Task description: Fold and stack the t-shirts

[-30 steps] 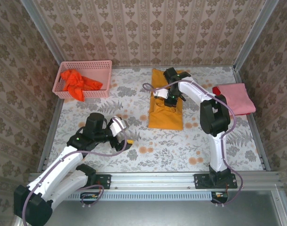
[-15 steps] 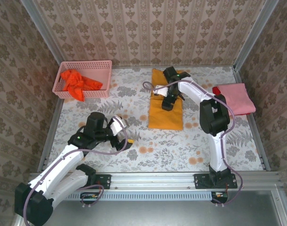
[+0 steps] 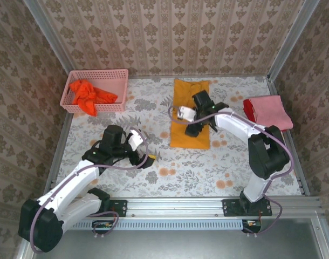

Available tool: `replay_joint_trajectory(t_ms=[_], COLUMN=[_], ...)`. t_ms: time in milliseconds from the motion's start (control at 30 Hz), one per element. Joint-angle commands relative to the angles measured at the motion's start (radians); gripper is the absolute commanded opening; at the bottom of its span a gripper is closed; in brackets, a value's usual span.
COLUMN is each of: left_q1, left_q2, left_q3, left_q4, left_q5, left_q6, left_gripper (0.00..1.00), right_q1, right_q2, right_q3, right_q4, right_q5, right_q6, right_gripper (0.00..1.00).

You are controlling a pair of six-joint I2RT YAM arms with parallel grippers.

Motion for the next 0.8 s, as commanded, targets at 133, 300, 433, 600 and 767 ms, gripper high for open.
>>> replay_joint_trajectory(t_ms=[133, 300, 433, 600, 767], left_q1=[-0.001, -0.001, -0.002, -0.001, -0.001], left_q2=[-0.019, 0.015, 0.030, 0.029, 0.029], left_q3=[0.034, 0.055, 0.063, 0.067, 0.069], left_q4=[-0.036, -0.048, -0.059, -0.087, -0.090], left_q5=[-0.016, -0.037, -0.043, -0.075, -0.078], left_q6=[-0.005, -0.043, -0.051, -0.051, -0.050], left_gripper=[1.00, 1.00, 1.00, 1.00, 1.00], right_q1=[0.126, 0.164, 0.152, 0.127, 0.120], right_q2=[-0.076, -0.065, -0.030, 0.018, 0.075], right_q3=[-0.158, -0.202, -0.199, -0.165, -0.146], right_q4=[0.044, 0.056, 0.057, 0.054, 0.050], right_q5=[-0.019, 0.000, 0.049, 0.064, 0.096], right_q6=[-0.052, -0.020, -0.039, -0.052, -0.066], right_gripper=[0.60, 0.55, 0.56, 0.56, 0.57])
